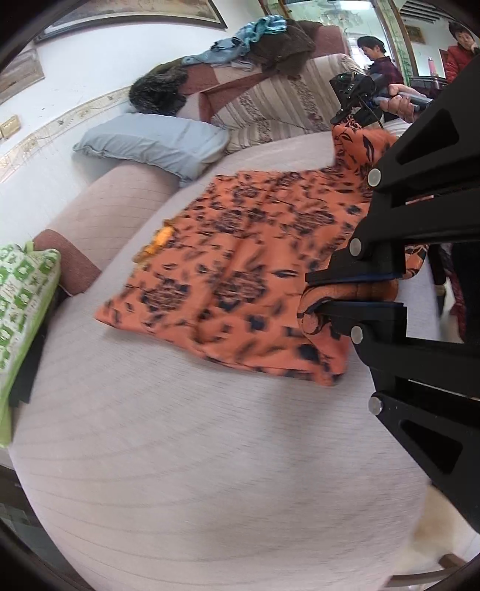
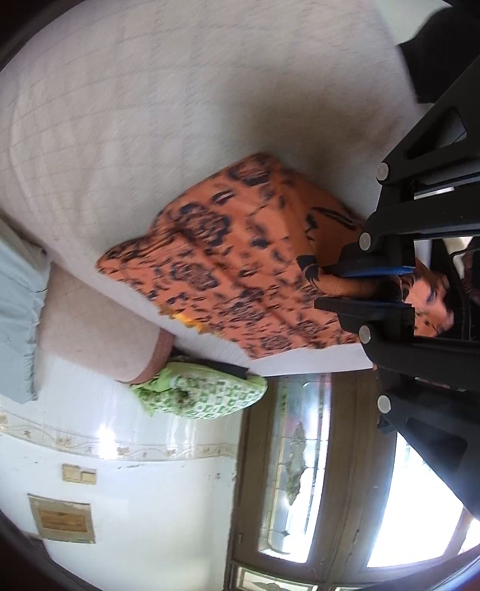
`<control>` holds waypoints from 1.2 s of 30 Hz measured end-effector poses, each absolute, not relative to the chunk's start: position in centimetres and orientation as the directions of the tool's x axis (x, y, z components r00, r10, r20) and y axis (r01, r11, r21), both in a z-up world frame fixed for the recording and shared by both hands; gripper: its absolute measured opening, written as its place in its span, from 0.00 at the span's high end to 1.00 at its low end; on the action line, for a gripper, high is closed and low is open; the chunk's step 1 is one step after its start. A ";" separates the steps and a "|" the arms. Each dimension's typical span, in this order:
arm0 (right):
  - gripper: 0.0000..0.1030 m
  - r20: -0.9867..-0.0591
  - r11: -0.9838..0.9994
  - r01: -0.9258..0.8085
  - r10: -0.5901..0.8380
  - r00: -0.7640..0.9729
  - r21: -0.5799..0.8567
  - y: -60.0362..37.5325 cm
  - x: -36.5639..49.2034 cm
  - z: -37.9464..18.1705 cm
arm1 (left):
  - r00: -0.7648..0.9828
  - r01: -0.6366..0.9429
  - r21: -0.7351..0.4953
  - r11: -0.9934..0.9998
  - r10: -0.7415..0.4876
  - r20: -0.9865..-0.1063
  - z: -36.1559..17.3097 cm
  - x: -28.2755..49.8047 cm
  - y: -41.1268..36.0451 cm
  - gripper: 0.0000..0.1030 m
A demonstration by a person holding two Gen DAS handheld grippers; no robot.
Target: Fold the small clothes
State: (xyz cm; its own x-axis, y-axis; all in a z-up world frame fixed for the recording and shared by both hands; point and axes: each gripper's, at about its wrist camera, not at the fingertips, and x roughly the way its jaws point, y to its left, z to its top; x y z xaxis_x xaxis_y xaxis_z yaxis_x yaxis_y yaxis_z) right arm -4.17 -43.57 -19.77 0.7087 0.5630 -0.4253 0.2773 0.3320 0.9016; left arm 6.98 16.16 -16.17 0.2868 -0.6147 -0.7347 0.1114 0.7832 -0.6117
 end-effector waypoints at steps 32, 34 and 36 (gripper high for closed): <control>0.10 -0.187 -0.119 0.223 0.261 0.947 0.967 -60.6 17.9 -29.5 | 0.497 -0.049 -0.596 0.802 -0.498 -0.711 -19.5 32.1 10.8 0.71; 0.10 -0.275 0.088 0.260 0.299 0.914 0.961 -59.4 17.7 -25.5 | 0.619 -0.019 -0.519 0.855 -0.397 -0.677 -16.9 29.7 10.3 0.15; 0.10 -0.366 0.259 0.288 0.338 0.867 0.922 -56.6 17.9 -22.0 | 0.701 -0.059 -0.476 0.878 -0.302 -0.646 -15.2 27.6 10.3 0.11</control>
